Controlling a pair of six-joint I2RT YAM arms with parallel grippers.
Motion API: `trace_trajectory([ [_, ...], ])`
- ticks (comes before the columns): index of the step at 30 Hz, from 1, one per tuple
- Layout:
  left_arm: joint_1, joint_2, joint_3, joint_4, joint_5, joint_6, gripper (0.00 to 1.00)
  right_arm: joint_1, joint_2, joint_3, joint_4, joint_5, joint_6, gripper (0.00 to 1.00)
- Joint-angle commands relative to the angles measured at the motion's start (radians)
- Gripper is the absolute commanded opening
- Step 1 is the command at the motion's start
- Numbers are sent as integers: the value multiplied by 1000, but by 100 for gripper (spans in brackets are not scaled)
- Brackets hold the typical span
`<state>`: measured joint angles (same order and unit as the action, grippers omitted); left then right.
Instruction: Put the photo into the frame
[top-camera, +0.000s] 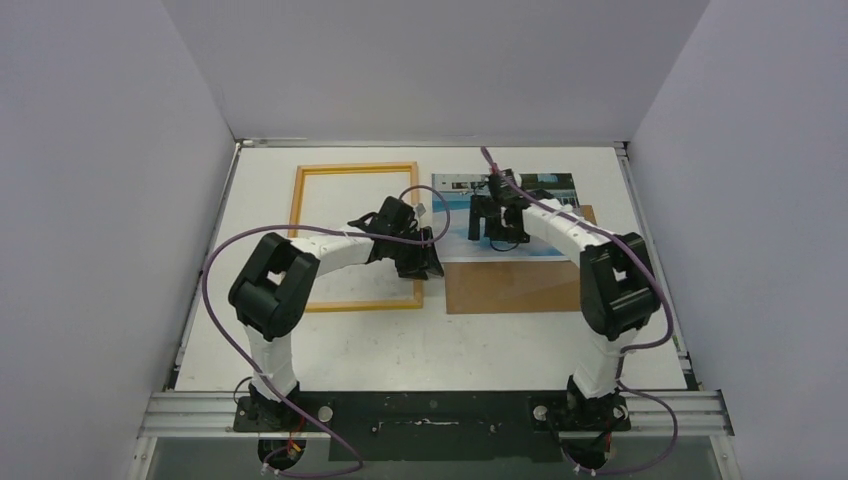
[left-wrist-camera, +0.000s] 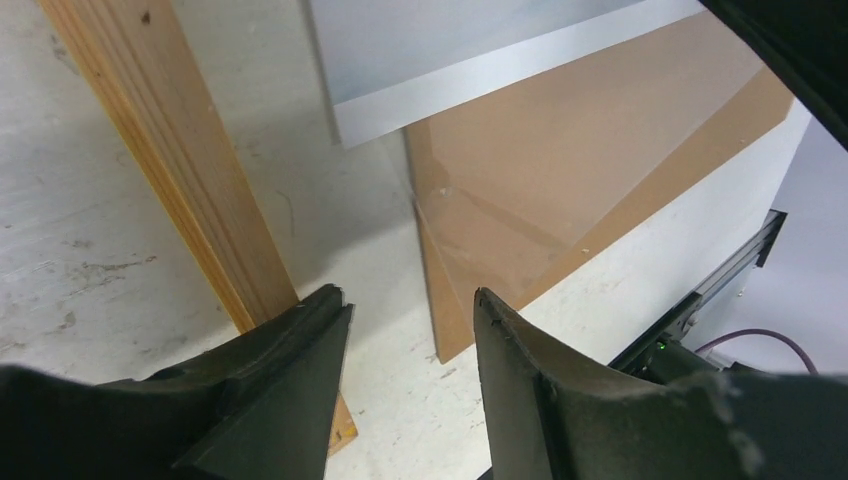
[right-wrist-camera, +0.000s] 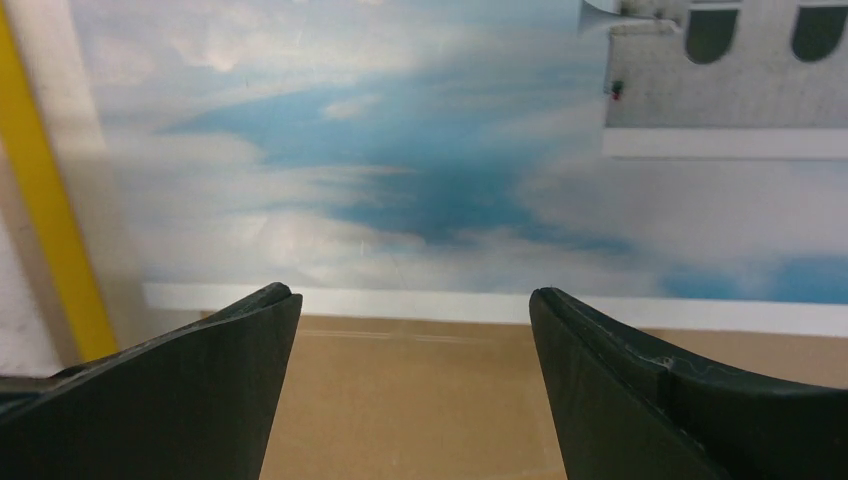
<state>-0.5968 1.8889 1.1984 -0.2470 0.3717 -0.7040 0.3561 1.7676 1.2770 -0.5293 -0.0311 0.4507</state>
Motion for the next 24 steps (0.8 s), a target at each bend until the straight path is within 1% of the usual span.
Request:
trace_trajectory([
  [1, -5, 60, -40, 92, 24, -19, 48, 67, 114, 122, -60, 210, -80, 89],
  [4, 5, 70, -51, 54, -47, -22, 47, 83, 145, 152, -76, 241, -91, 91],
  [6, 19, 58, -58, 11, -100, -35, 47, 83, 144, 147, -64, 245, -96, 93],
  [8, 41, 32, -88, 0, -137, -64, 48, 83, 153, 149, -65, 246, -112, 93],
  [11, 81, -5, -132, -5, -154, -88, 48, 83, 186, 155, -84, 259, -149, 94],
  [14, 121, -21, -136, -10, -132, -85, 47, 77, 210, 141, -110, 281, -182, 95],
  [17, 152, -15, -99, -10, -88, -74, 48, 44, 188, 66, -116, 212, -186, 95],
  [20, 169, 31, -15, -58, -69, -47, 48, 26, 126, -13, -126, 154, -162, 94],
  [24, 179, 98, 82, -96, -44, -33, 48, 34, 19, -111, -154, 91, -135, 93],
])
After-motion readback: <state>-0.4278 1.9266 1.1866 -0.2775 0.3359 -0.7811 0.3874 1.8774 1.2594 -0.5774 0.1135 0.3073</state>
